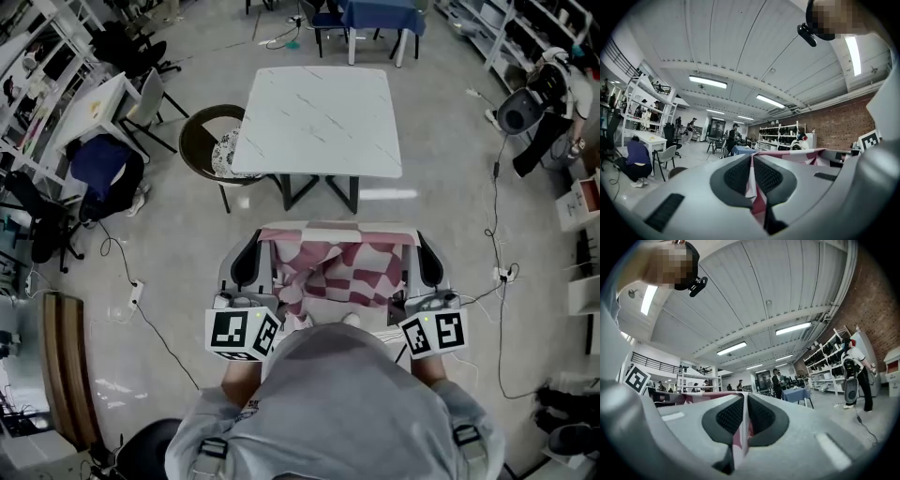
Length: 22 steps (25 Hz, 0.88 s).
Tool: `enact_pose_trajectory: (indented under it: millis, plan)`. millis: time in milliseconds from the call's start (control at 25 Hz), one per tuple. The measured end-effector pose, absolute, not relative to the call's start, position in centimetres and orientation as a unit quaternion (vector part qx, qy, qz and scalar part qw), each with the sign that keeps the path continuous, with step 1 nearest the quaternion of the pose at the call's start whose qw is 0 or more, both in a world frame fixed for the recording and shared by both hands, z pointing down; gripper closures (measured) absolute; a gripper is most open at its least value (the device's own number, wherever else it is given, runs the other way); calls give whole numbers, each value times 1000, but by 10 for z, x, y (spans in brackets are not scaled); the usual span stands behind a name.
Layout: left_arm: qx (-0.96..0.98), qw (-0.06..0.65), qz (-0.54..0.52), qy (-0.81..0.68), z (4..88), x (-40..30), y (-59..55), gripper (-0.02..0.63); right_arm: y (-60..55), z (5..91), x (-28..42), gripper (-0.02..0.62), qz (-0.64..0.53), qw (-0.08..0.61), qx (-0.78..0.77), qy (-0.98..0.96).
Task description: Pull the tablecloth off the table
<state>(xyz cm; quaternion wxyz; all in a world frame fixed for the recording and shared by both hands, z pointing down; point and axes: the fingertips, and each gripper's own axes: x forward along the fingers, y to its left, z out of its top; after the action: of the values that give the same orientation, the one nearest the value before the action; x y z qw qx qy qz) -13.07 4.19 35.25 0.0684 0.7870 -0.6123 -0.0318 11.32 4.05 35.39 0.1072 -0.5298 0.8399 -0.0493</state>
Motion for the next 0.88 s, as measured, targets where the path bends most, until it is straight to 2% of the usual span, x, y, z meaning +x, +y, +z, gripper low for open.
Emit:
enact_pose_trajectory:
  millis: [880]
  plan:
    - [779, 66, -33, -623, 354, -143, 55, 594, 46, 359, 101, 584, -58, 93, -532, 840]
